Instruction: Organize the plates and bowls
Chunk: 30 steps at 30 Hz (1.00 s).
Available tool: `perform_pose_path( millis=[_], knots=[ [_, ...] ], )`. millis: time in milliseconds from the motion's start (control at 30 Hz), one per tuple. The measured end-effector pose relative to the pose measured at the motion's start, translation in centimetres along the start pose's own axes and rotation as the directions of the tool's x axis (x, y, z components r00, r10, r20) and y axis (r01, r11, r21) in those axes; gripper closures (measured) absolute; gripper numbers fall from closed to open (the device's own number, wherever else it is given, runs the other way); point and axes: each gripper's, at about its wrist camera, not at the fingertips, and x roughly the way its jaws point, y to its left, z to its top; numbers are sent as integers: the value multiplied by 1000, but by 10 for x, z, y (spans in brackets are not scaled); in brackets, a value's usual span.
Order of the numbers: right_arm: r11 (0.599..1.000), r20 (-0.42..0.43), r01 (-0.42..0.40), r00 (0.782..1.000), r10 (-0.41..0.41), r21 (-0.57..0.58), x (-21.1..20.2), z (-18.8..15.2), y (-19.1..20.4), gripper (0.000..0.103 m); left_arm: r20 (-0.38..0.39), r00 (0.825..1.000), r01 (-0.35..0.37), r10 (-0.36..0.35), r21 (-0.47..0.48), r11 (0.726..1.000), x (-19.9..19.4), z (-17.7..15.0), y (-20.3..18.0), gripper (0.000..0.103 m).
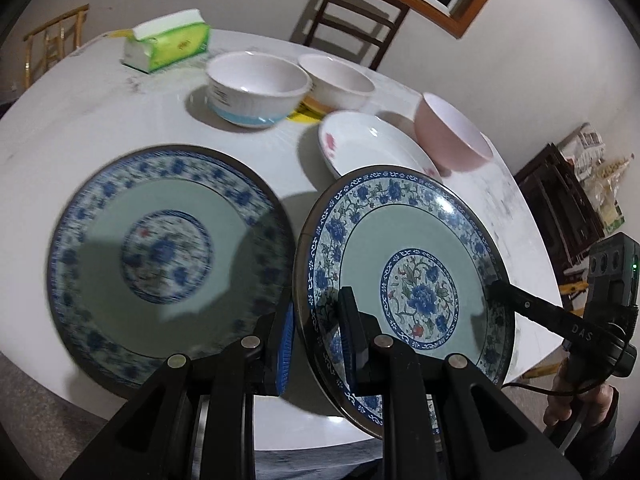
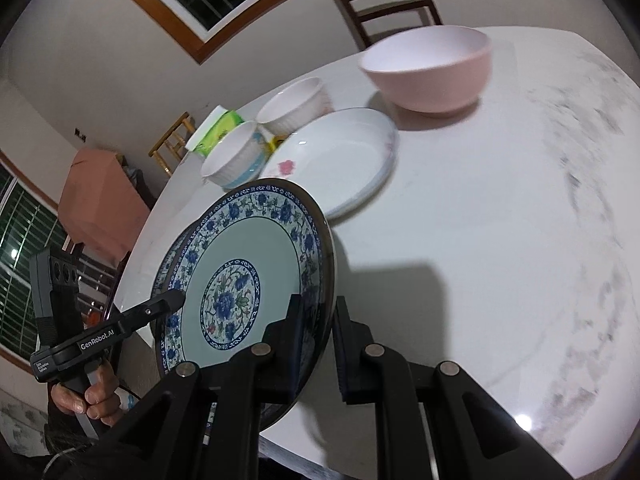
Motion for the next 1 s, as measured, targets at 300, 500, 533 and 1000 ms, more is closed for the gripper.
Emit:
perform_pose_path(
  millis=[300,500,533,1000],
  knots=[
    [996,-33,-47,998,45,-71,34,20,52,89,61,996,-58,63,-78,995,-31,10,49,86],
    [991,-80,-80,994,71,-106,66,26,85,89,77,990,-105,117,-144,984,-45,12,89,86],
    [990,-86,-82,994,73,-113,70,26,90,89,77,989,-111,124,-156,982,-47,12,95,85],
    [987,-167,-91,984,69,-132,114,27,120,89,52,984,-156,173,-239,959,-43,13,150,85]
  ],
)
